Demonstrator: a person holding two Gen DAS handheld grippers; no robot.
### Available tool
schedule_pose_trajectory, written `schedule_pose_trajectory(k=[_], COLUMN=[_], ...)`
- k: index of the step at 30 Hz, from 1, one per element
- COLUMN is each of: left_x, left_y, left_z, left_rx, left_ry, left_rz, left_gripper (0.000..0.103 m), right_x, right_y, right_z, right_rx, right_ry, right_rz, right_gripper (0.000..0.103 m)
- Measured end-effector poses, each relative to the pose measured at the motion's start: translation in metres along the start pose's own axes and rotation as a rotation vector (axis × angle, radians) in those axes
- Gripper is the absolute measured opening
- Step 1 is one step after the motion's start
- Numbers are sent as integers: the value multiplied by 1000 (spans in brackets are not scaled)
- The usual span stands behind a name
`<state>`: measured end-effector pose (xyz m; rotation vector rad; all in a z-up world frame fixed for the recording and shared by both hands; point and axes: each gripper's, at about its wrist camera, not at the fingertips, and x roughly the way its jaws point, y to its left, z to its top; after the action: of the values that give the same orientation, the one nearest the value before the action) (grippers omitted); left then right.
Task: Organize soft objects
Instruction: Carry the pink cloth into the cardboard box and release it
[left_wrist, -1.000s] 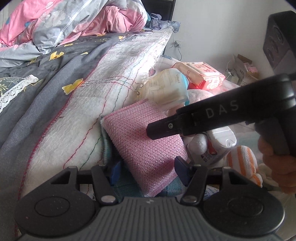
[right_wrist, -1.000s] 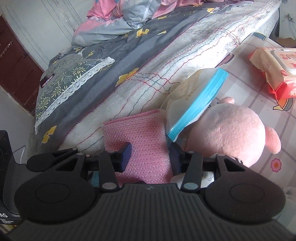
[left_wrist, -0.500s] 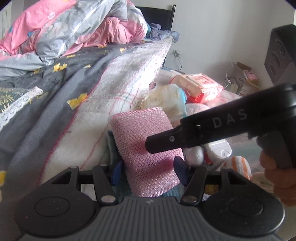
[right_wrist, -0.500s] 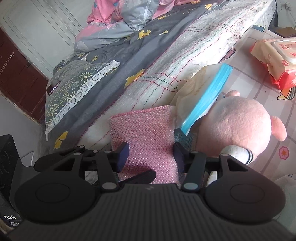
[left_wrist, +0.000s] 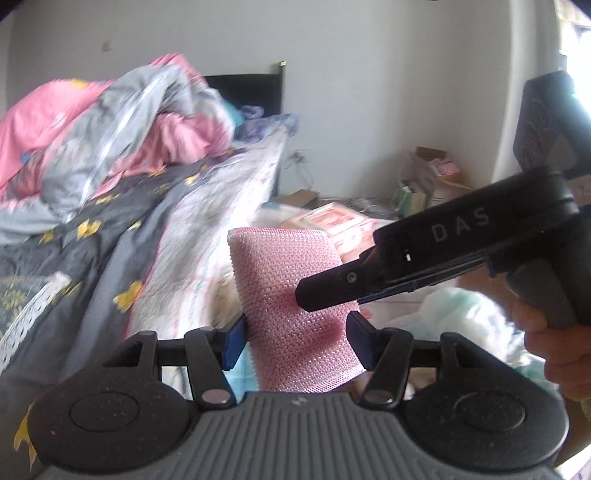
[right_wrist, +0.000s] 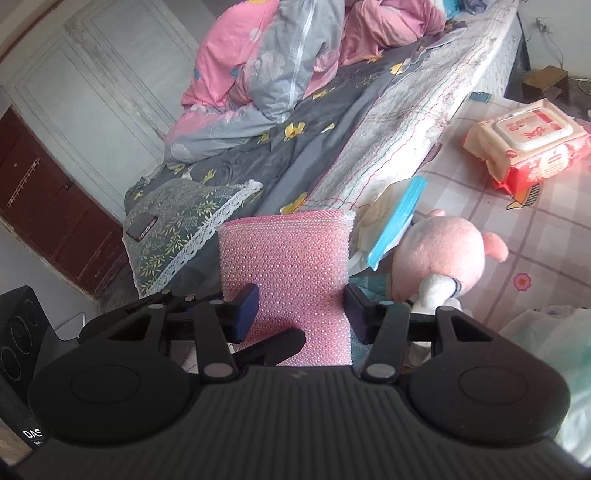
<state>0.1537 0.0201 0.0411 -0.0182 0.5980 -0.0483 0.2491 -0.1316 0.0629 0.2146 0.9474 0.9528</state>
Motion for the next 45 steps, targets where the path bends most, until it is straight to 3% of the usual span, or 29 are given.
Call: schedule_pose_trajectory(k=[8, 17, 22, 27, 32, 35, 45], left_x=[8, 68, 113, 161, 194, 193, 144], left_y=[-88, -222, -288, -331, -334, -317, -260], left_z=[37, 54, 54, 54, 58, 65, 85], left_rx=[118, 234, 301, 314, 283, 254, 214], left_ry=[5, 122, 191, 293, 341, 335, 229], left_rz=[-183, -404, -460, -462, -387, -386, -328], left_gripper=[59, 59, 59, 61, 66, 66, 71], right_x=[-108, -229, -271, -288, -269, -244, -209], right_y=[-43, -151, -223, -291, -355, -383, -371], right_z=[-23, -80, -107, -109, -104, -111, -121], right_rx=[135, 368, 520, 597, 627, 677, 655], right_ry=[-131, -251, -265, -251, -208, -166, -145], right_rz=[-106, -232, -276, -322, -383, -420, -485], right_gripper=[50, 50, 50, 49, 49, 49, 50])
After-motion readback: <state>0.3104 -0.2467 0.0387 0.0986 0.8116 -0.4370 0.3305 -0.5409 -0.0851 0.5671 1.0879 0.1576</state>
